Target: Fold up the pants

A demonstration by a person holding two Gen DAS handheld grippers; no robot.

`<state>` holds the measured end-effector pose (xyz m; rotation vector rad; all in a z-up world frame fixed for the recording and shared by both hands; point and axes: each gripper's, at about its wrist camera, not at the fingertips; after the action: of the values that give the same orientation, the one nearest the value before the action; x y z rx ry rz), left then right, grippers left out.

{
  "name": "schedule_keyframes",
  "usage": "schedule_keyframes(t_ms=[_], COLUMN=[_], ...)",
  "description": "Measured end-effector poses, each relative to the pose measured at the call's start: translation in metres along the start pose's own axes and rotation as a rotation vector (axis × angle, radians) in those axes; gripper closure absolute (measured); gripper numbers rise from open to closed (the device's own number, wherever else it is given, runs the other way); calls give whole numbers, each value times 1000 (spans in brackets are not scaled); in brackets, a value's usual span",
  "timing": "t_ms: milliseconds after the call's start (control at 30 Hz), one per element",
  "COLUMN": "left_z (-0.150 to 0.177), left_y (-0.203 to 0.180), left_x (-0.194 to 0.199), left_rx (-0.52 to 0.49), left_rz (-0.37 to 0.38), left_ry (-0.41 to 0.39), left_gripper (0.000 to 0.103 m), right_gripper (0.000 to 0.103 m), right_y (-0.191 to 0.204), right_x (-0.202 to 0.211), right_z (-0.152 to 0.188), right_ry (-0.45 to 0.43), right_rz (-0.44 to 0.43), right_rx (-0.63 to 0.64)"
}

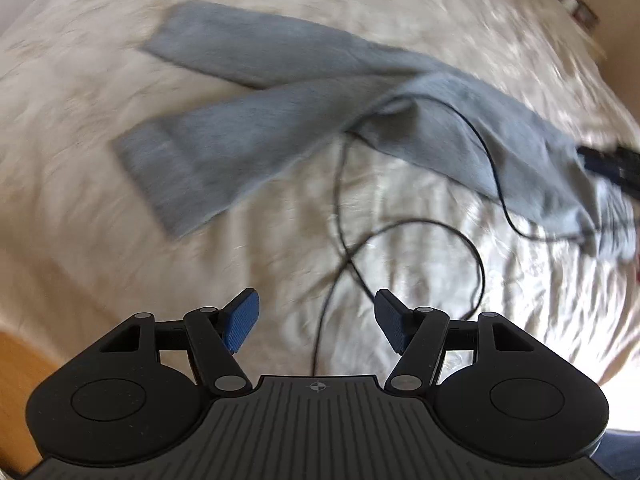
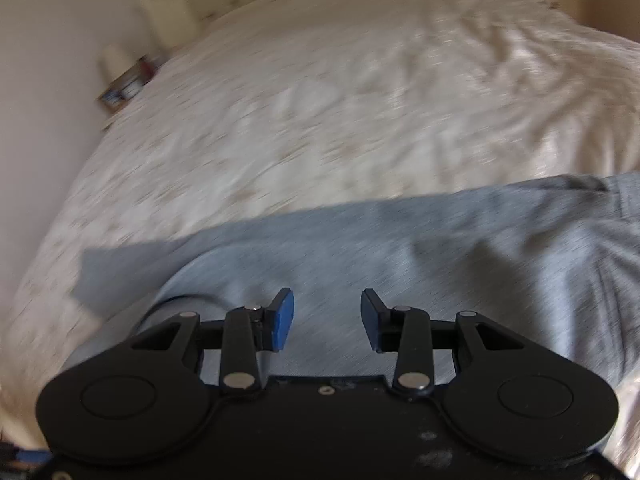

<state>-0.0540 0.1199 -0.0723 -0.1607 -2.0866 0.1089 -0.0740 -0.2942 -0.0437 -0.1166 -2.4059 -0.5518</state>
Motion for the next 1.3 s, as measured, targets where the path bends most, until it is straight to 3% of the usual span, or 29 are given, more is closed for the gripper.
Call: schedule_keyframes(t_ms=[167, 267, 433, 633, 733, 833, 1000, 1167, 1267, 1300], left_z=[-6, -23, -53, -85, -101, -117, -130, -137, -138, -138], left_y=[18, 31, 49, 61, 68, 75, 93, 119, 134, 138], left_x=[45, 66, 60, -9, -38, -58, -70, -78, -83, -84], left_rx=[15, 6, -4, -104, -168, -217, -312, -330, -314, -308], left_rz=[-11, -1, 13, 23, 36, 96, 156, 153, 133, 126], left_ry=[-71, -126, -241, -280, -281, -268, -257, -238, -218, -213], left_gripper=[41, 40, 37, 37, 37, 37, 37, 37, 37, 37], right_gripper=[62, 56, 37, 42, 44, 44, 45, 45, 52, 59], right_y=[35, 49, 78, 123, 155, 192, 235, 249, 250, 252], right_x=[56, 92, 114, 22, -24, -67, -113, -153, -159, -160], right_z=[8, -7, -28, 0, 30, 63, 102, 135, 145, 146], right_ry=[50, 67, -3, 28, 57, 118, 191, 304, 347, 364], right_rz=[-118, -174, -211, -119, -140, -144, -151, -67, -84, -104], right_rx=[20, -26, 9, 14, 15, 15, -2, -88, -143, -158])
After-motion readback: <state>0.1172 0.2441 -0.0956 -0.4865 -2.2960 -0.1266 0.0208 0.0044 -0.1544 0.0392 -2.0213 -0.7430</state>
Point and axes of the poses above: each gripper's, at about its wrist camera, not at the fingertips, and x roughly against the way its jaws point, y to its left, z to its underside, and after that the axes turned 15 degrees about -y, right-handed
